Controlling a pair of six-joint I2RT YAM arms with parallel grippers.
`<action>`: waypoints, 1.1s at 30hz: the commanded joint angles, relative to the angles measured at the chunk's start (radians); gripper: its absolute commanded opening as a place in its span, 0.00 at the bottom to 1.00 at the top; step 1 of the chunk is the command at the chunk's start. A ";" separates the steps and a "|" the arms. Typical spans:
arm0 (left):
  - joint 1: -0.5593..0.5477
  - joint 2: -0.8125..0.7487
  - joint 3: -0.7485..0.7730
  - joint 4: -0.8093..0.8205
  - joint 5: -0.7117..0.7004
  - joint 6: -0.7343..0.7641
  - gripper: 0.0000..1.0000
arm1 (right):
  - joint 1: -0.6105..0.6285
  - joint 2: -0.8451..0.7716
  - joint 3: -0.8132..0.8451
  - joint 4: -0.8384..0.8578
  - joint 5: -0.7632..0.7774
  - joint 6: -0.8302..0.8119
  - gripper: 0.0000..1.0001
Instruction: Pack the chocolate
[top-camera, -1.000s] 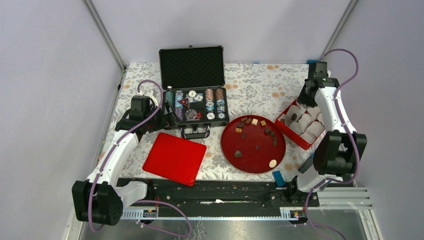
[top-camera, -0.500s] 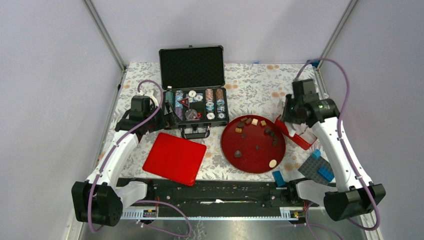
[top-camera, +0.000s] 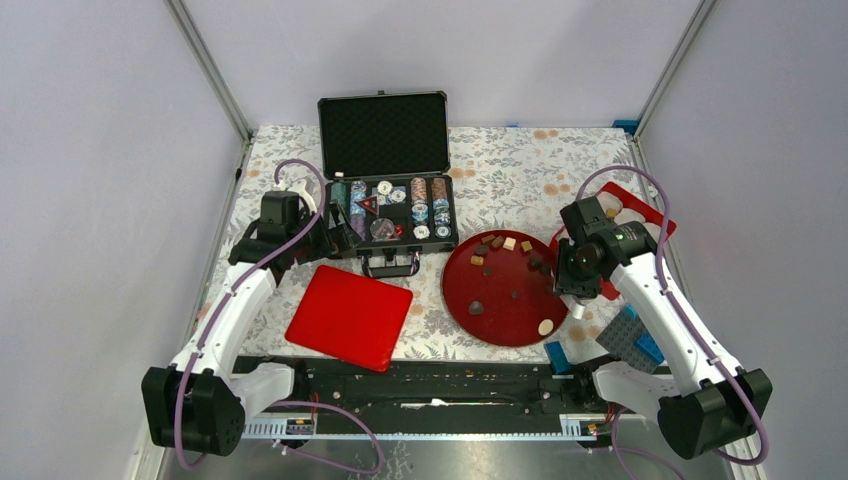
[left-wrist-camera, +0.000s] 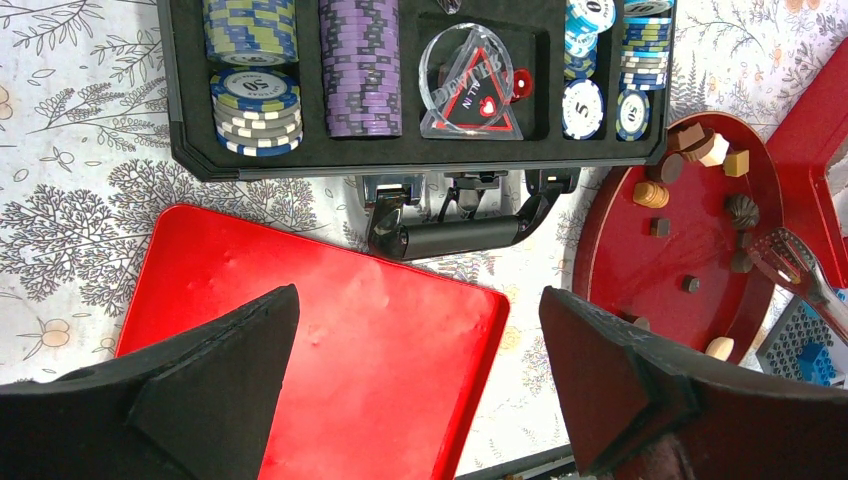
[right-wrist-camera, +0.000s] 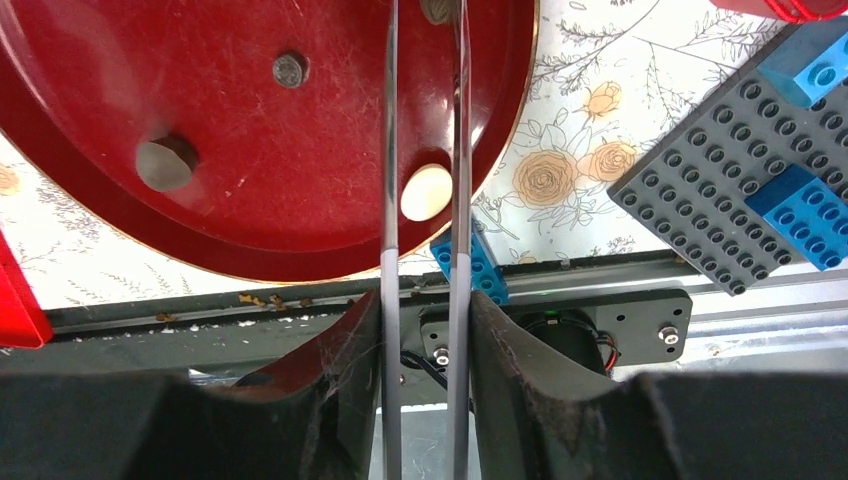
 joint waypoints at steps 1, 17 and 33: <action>-0.002 -0.028 0.044 0.024 0.003 0.005 0.99 | 0.006 -0.014 -0.025 -0.011 0.015 0.017 0.41; -0.004 -0.017 0.044 0.025 0.006 0.001 0.99 | 0.007 -0.023 -0.001 -0.046 -0.005 0.010 0.45; -0.007 -0.037 0.035 0.025 0.004 0.003 0.99 | 0.014 0.019 -0.023 -0.015 -0.028 -0.011 0.42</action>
